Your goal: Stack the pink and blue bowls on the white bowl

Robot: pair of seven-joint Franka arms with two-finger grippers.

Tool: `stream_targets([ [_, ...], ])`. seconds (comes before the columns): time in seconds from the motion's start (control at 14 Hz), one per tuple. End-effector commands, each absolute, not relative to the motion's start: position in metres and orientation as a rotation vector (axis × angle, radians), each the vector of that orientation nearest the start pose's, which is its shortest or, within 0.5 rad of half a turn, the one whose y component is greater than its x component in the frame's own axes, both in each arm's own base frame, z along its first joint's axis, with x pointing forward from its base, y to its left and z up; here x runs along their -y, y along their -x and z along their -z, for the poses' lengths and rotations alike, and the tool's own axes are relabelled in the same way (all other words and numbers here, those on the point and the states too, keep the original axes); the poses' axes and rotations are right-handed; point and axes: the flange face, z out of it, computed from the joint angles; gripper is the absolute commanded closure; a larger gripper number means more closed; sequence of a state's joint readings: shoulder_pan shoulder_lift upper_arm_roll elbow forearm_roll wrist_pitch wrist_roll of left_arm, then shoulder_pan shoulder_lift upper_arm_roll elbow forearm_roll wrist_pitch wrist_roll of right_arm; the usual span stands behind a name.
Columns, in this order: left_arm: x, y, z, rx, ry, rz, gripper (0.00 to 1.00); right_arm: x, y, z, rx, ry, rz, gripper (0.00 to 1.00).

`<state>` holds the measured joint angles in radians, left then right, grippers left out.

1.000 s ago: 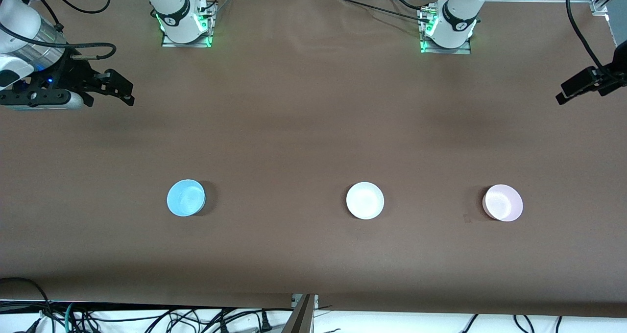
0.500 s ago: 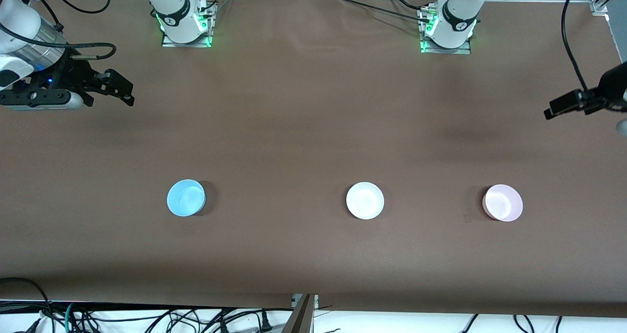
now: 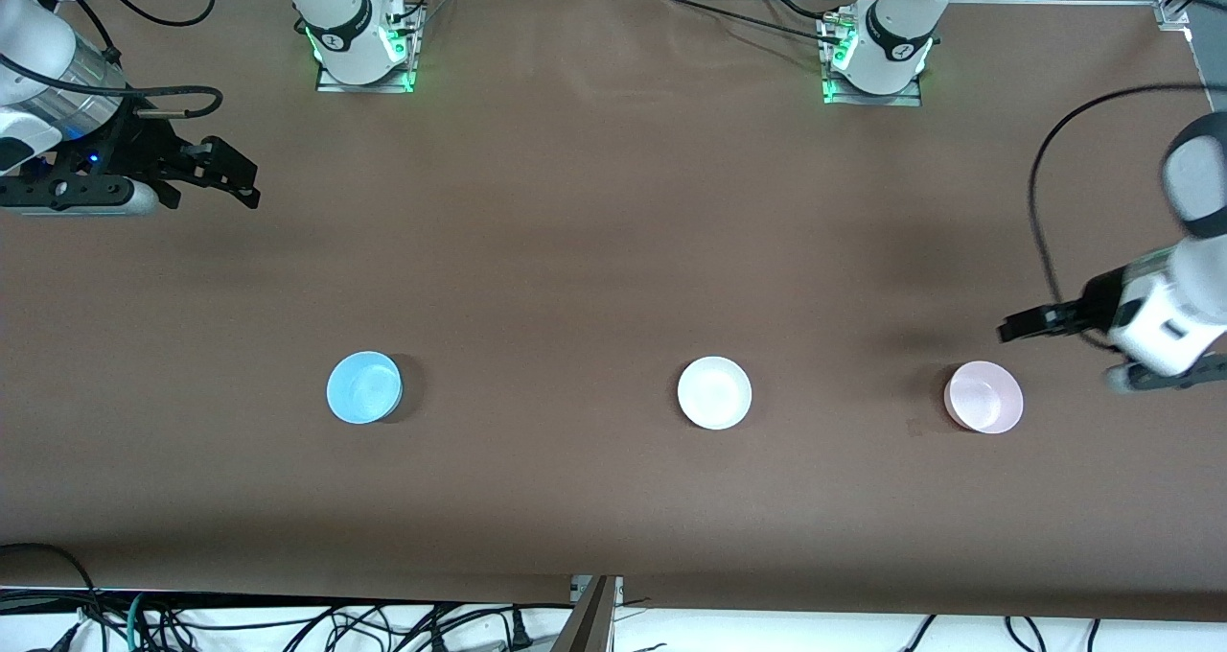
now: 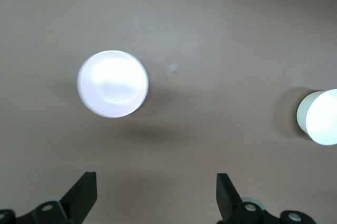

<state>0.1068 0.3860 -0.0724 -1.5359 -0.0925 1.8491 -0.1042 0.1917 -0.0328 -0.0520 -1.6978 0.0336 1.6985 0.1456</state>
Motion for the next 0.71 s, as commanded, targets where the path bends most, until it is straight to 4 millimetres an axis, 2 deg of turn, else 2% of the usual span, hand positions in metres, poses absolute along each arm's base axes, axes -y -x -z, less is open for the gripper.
stream_targets([
  [0.0, 0.013, -0.68, -0.4, 0.338, 3.233, -0.095, 0.0, -0.078, -0.542, -0.596, -0.006, 3.085, 0.048, 0.0],
  [0.21, 0.011, -0.694, -0.363, 0.335, 3.235, 0.021, 0.0, -0.078, -0.542, -0.596, -0.006, 3.085, 0.048, 0.0],
  [0.43, 0.006, -0.688, -0.33, 0.291, 3.18, 0.109, 0.0, -0.077, -0.543, -0.596, -0.008, 3.085, 0.048, 0.0],
  [0.64, -0.005, -0.682, -0.315, 0.451, 3.176, 0.095, 0.0, -0.078, -0.542, -0.596, -0.006, 3.085, 0.048, 0.0],
])
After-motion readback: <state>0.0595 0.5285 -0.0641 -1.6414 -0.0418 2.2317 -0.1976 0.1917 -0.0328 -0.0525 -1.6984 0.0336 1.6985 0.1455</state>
